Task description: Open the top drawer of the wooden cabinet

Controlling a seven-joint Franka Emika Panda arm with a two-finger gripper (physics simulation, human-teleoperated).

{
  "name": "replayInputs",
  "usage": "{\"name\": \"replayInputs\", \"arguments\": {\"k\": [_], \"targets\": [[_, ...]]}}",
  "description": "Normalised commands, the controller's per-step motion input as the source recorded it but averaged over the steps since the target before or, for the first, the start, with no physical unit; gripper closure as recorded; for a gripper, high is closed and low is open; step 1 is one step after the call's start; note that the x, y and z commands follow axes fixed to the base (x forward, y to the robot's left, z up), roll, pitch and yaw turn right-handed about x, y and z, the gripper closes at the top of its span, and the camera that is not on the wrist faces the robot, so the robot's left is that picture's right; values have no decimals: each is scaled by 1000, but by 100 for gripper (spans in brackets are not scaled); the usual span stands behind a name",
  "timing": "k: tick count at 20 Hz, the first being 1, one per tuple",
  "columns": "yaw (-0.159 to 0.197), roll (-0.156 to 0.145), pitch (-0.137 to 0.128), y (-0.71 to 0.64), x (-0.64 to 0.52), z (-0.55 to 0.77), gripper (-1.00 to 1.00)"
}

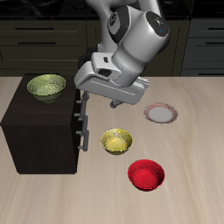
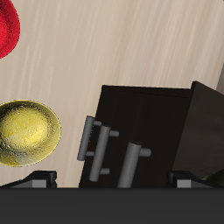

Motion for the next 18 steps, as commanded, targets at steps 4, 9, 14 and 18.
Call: {"name": "replayInputs", "arguments": {"k": [4,9,14,18], "targets": [[28,-45,1,-203,11,-199,-100],[24,-45,23,-173,19,-239,-100],[7,-37,12,-112,28,-152,-100],[-34,-14,50,-52,10,-169,-100]]}}
